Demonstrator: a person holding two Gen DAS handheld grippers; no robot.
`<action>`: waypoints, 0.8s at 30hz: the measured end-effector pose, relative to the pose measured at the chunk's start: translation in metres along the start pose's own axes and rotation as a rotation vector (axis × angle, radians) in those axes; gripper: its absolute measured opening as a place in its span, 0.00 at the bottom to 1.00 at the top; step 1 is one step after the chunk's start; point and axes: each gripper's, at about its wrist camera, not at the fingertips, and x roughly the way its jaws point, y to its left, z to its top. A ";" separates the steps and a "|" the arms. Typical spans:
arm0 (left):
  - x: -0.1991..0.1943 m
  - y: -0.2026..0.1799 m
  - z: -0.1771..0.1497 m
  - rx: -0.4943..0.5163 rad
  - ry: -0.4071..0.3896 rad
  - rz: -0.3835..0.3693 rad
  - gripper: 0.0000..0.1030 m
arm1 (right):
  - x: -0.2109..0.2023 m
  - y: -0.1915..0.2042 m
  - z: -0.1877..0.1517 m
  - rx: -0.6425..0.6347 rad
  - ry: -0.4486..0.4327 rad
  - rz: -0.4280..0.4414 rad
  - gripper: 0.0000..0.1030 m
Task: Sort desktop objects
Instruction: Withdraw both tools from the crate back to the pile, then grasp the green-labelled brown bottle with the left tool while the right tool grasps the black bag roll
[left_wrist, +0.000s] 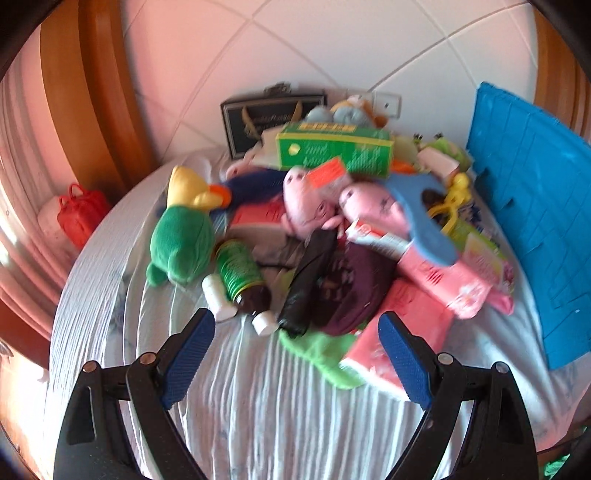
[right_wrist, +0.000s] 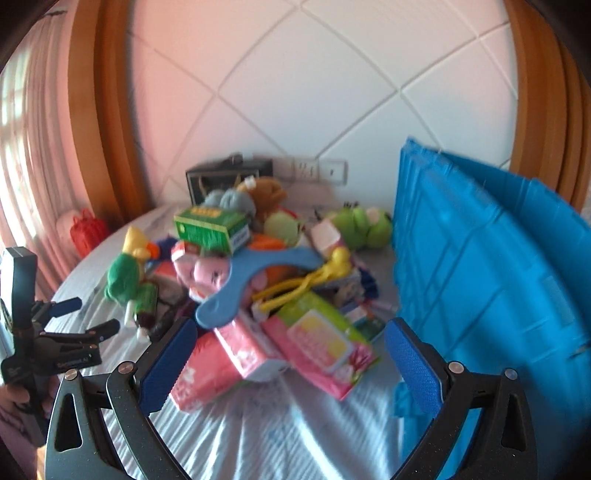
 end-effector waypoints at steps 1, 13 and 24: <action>0.007 0.005 -0.004 -0.004 0.019 0.000 0.88 | 0.010 0.001 -0.004 0.006 0.025 0.001 1.00; 0.091 0.067 -0.017 -0.140 0.193 0.073 0.88 | 0.096 -0.002 -0.027 0.021 0.255 -0.013 1.00; 0.177 0.082 0.054 -0.215 0.211 0.114 0.82 | 0.134 0.011 0.002 0.037 0.278 -0.020 1.00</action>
